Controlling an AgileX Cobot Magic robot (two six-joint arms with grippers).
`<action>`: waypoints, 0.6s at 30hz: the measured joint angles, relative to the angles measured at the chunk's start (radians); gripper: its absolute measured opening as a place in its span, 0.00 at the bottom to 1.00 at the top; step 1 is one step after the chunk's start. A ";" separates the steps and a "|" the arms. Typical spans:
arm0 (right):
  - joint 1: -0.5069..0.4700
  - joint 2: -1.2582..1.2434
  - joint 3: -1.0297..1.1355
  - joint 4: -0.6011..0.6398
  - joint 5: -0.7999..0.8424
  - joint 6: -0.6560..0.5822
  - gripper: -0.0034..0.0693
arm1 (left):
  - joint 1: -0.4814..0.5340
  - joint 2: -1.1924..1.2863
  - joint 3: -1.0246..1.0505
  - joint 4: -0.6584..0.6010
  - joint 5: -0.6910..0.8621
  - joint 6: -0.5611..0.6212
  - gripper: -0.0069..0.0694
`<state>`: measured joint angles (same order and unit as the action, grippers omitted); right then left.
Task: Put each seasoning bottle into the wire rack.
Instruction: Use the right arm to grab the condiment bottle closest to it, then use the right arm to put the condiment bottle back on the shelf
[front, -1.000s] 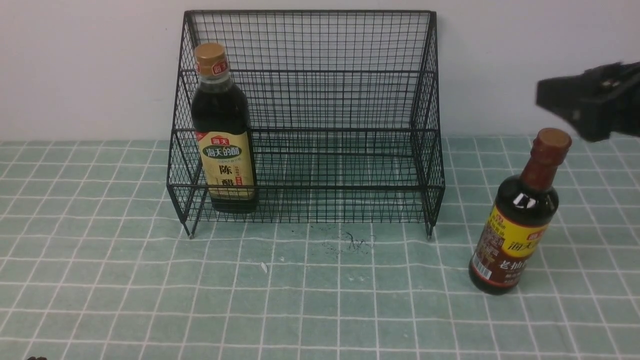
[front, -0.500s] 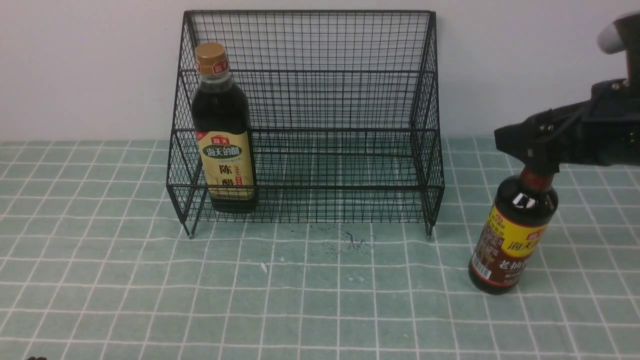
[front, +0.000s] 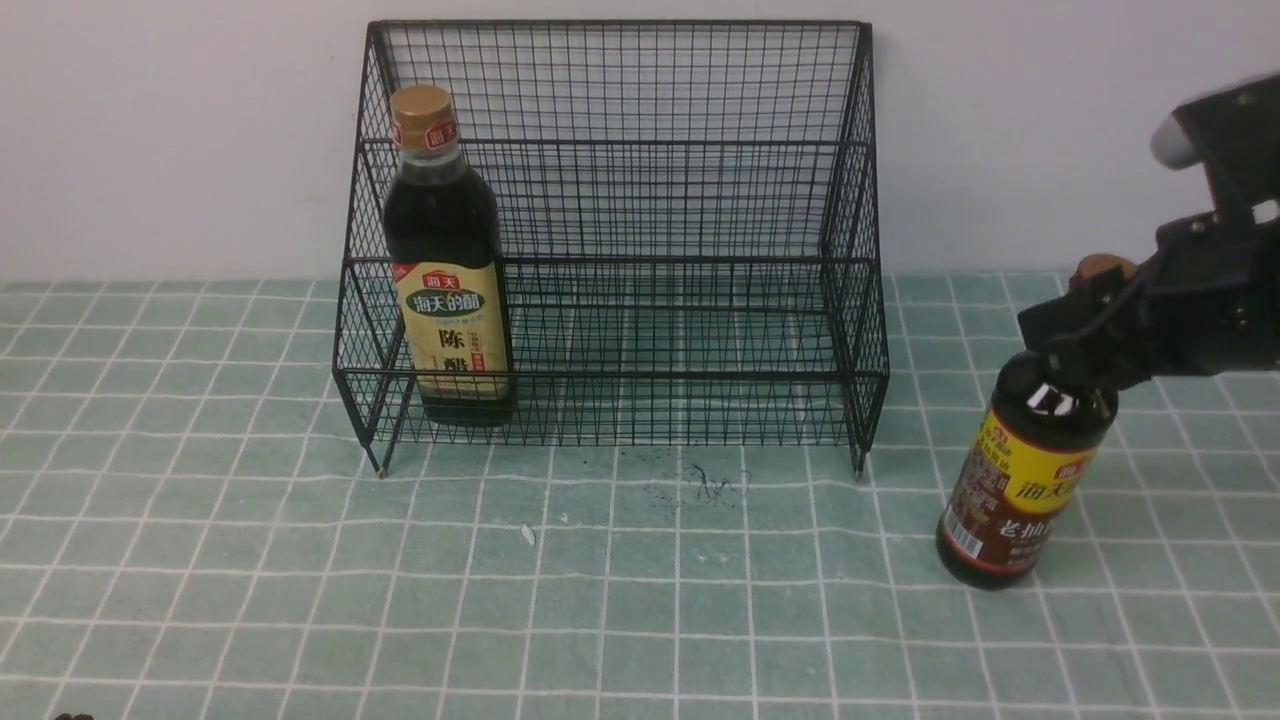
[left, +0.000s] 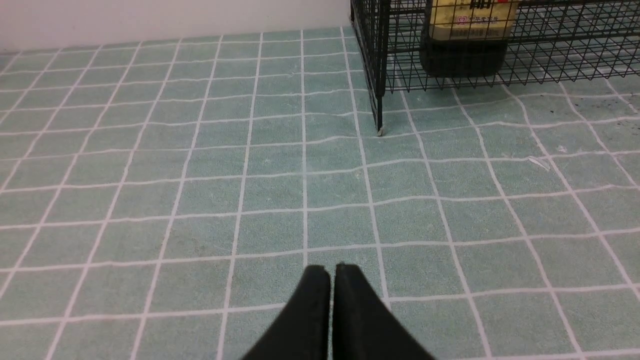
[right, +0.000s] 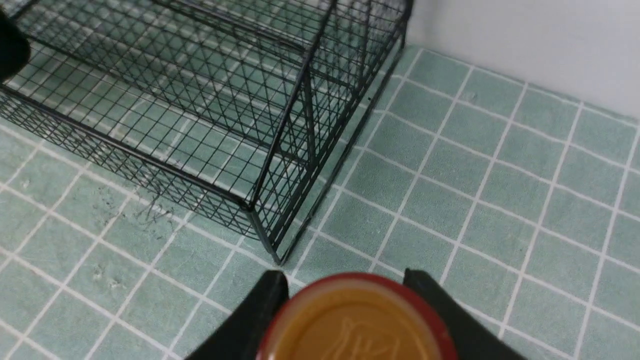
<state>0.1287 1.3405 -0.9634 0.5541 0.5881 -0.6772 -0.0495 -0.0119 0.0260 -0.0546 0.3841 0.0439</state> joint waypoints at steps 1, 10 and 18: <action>0.000 0.000 0.000 -0.002 0.001 0.000 0.42 | 0.000 0.000 0.000 0.000 0.000 0.000 0.08; 0.001 -0.124 -0.102 -0.058 0.199 -0.005 0.42 | 0.000 0.000 0.000 0.000 0.000 0.000 0.08; 0.002 -0.147 -0.335 0.011 0.287 -0.005 0.42 | 0.000 0.000 0.000 0.000 0.000 0.000 0.08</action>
<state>0.1307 1.1939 -1.2981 0.5652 0.8752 -0.6817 -0.0495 -0.0119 0.0260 -0.0546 0.3841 0.0439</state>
